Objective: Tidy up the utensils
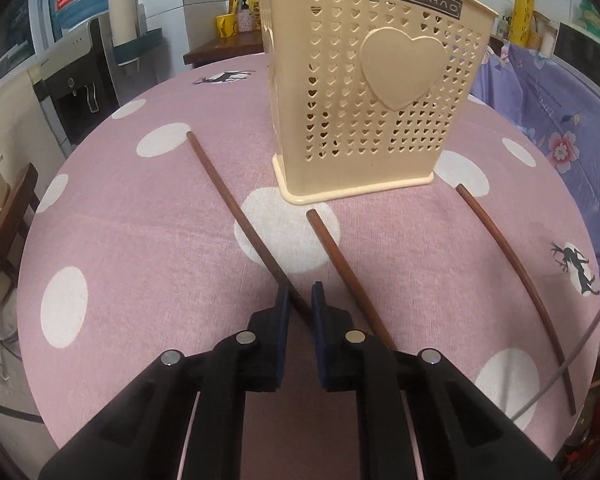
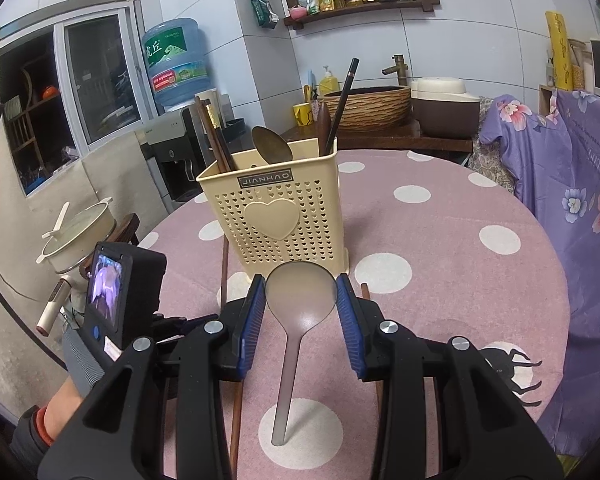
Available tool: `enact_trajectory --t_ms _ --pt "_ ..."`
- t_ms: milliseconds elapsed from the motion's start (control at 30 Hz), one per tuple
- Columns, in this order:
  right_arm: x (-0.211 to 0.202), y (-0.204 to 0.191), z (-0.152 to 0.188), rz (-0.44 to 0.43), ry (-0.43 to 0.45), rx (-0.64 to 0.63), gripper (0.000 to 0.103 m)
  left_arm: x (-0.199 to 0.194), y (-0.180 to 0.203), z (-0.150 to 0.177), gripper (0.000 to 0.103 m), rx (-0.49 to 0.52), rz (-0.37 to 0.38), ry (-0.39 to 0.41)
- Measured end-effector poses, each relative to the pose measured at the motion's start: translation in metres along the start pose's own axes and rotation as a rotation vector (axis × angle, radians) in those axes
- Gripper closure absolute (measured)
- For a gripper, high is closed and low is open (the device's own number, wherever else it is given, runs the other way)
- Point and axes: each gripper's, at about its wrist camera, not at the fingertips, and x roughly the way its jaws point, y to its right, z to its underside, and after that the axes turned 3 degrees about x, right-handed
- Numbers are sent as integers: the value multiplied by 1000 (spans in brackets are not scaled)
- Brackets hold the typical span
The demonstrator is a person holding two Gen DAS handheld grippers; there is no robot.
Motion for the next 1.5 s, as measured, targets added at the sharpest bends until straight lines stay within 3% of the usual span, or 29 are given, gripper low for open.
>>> enact_trajectory --t_ms 167,400,500,600,633,733,1000,1233,1333,1500 --pt "1 2 3 -5 -4 7 66 -13 -13 15 102 -45 8 11" --pt "6 4 5 -14 -13 17 66 -39 -19 58 102 -92 29 3" --pt "8 1 6 -24 -17 14 66 -44 -25 63 102 -148 84 10" --pt "6 -1 6 -30 -16 11 66 -43 -34 57 100 -197 54 24" --pt "5 -1 6 -30 -15 11 66 -41 -35 54 94 -204 43 26" --pt "2 2 7 -26 -10 18 66 -41 -32 43 53 -208 31 55" --pt "-4 11 10 -8 0 35 66 -21 -16 23 61 -176 1 30" --pt "-5 8 12 -11 13 20 66 -8 -9 17 82 -133 -86 1" --pt "-5 8 13 -19 14 23 66 -7 -6 15 94 -110 -82 -4" --pt "-7 10 14 -20 16 26 66 -14 -12 22 95 -126 -73 -12"
